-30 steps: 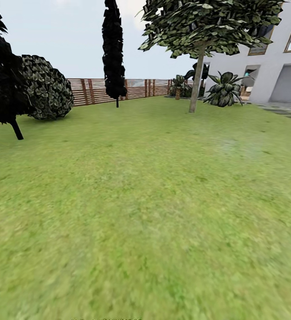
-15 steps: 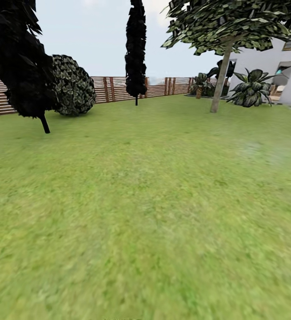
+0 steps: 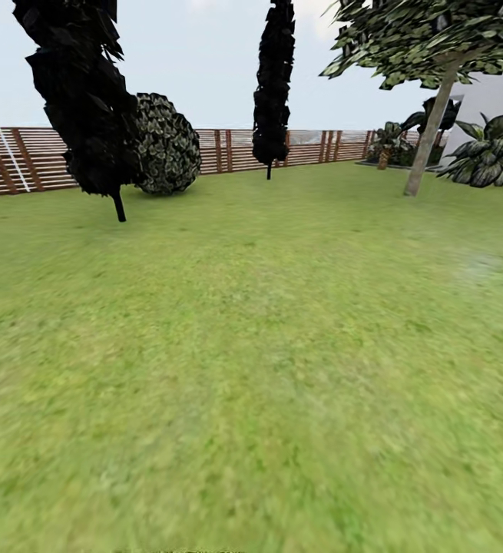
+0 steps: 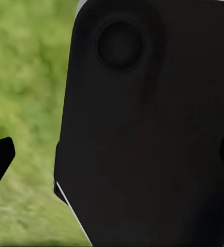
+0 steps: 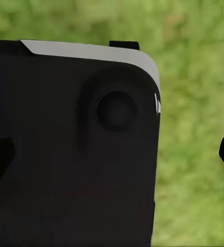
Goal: Take the three Easter eggs out of the wicker basket on the lawn in the garden, then place them on the lawn next to a single tree (choose any tree) so that all three eggs are next to the same tree and none are left in the basket.
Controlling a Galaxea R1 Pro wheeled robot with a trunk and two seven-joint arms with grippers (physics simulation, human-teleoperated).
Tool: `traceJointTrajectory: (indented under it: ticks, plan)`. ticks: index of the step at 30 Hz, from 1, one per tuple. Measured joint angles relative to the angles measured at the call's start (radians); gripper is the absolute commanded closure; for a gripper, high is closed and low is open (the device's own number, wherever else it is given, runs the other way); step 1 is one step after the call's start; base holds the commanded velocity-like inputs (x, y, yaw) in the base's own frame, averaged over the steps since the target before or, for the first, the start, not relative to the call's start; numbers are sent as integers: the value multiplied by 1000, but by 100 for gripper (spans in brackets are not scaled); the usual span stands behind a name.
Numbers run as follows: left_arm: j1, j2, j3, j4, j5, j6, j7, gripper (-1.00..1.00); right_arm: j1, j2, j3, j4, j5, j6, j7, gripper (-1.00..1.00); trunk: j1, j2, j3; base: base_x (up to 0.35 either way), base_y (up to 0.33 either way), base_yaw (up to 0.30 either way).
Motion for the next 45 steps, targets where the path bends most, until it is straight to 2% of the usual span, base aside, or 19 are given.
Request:
traceJointTrajectory:
  ticks: [45]
  plan:
    - [0, 0, 0, 0, 0, 0, 0, -100, 0, -1, 0, 0, 1, 0, 0, -100, 0, 0, -31, 0, 0, 276]
